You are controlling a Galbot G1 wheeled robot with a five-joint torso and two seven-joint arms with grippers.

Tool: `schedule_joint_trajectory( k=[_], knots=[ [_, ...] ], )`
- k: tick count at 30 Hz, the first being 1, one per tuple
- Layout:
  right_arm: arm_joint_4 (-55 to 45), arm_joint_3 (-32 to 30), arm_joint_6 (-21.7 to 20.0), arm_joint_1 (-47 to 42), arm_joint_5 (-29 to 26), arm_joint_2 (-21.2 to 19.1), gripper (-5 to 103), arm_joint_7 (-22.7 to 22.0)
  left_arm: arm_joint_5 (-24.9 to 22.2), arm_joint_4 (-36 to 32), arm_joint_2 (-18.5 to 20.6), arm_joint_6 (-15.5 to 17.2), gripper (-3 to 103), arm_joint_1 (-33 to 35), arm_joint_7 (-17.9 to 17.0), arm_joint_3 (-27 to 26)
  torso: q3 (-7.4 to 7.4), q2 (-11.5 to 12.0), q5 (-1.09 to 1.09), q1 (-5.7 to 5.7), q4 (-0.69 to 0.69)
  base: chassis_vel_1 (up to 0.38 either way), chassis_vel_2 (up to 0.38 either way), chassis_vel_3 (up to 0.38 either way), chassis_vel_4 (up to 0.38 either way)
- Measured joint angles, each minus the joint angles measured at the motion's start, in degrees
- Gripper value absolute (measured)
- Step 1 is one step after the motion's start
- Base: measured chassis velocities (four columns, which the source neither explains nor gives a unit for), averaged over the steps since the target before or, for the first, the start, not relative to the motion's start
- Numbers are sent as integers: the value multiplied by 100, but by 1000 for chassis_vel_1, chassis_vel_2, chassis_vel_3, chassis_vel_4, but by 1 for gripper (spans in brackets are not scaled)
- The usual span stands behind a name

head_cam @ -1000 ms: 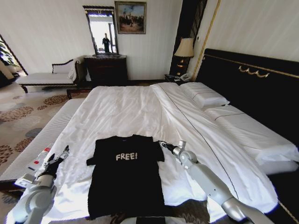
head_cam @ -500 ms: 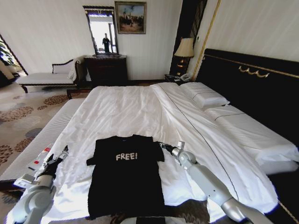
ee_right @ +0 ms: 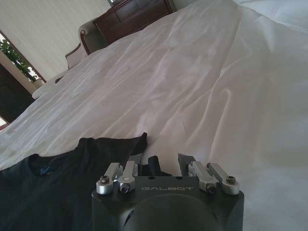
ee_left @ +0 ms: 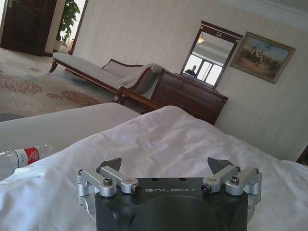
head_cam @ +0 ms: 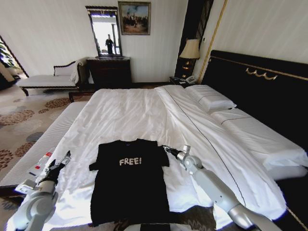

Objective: Fold the clothes on the bed.

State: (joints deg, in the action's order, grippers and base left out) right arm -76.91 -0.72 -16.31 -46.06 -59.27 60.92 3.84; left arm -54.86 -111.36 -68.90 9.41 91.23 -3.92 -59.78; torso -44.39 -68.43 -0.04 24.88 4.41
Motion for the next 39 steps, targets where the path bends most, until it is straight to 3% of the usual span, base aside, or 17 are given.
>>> schedule_joint_trajectory(
  k=[1, 4, 8, 9, 11, 12, 15, 16, 19, 22, 25, 28, 30, 34, 39],
  knots=[
    [0, 0, 0, 0, 0, 0, 43, 0, 0, 0, 0, 0, 100, 0, 0, 0, 0, 0, 0, 0, 0, 0, 0, 0, 0],
    [-29, 1, 0, -35, 1, -7, 59, -2, 6, 20, 2, 1, 100, -10, 0, 11, 0, 0, 0, 0, 0, 0, 0, 0, 0],
    [-90, 5, 0, -70, 0, -11, 64, -1, 30, 50, -13, 1, 100, -33, 0, 39, 0, 0, 0, 0, 0, 0, 0, 0, 0],
    [-102, 7, 0, -76, 0, -11, 75, 0, 39, 57, -18, 1, 100, -38, 0, 48, 0, 0, 0, 0, 0, 0, 0, 0, 0],
    [-111, 9, 0, -82, 0, -9, 75, 1, 54, 65, -24, 2, 100, -46, 0, 60, 0, 0, 0, 0, 0, 0, 0, 0, 0],
    [-113, 14, -1, -85, 1, -6, 86, 6, 74, 77, -32, 1, 100, -54, 0, 75, 0, 0, 0, 0, 0, 0, 0, 0, 0],
    [-111, 21, -4, -85, 10, -2, 86, 12, 92, 95, -38, 1, 100, -65, 0, 90, 0, 0, 0, 0, 0, 0, 0, 0, 0],
    [-107, 25, -5, -87, 14, -1, 95, 17, 98, 106, -40, -1, 100, -68, 0, 93, 0, 0, 0, 0, 0, 0, 0, 0, 0],
    [-105, 32, -11, -99, 21, -3, 83, 33, 105, 134, -41, -7, 100, -72, 0, 94, 0, 0, 0, 0, 0, 0, 0, 0, 0],
    [-110, 44, -15, -110, 28, -5, 77, 38, 106, 150, -42, -15, 100, -74, 0, 94, 0, 0, 0, 0, 1, 0, 0, 0, 0],
    [-113, 57, -17, -112, 46, 1, 61, 45, 107, 164, -45, -23, 100, -76, 0, 93, 0, 0, 0, 0, 0, 0, 0, 0, 0],
    [-117, 58, -17, -112, 56, 4, 55, 47, 108, 170, -47, -26, 100, -80, 0, 93, 0, 0, 0, 0, 0, 0, 0, 0, 0],
    [-135, 54, -17, -119, 67, 1, 44, 48, 110, 174, -50, -30, 100, -82, 0, 93, 0, 0, 0, 0, 0, 0, 0, 0, 0],
    [-186, 32, -17, -158, 72, -18, 33, 49, 114, 182, -52, -35, 100, -82, 0, 93, 0, 0, 0, 0, 0, 0, 0, 0, 0],
    [-283, 6, -17, -209, 95, -63, 12, 48, 119, 188, -52, -44, 100, -82, 0, 88, 0, 0, 0, 0, 0, 0, 0, 0, 0]
  ],
)
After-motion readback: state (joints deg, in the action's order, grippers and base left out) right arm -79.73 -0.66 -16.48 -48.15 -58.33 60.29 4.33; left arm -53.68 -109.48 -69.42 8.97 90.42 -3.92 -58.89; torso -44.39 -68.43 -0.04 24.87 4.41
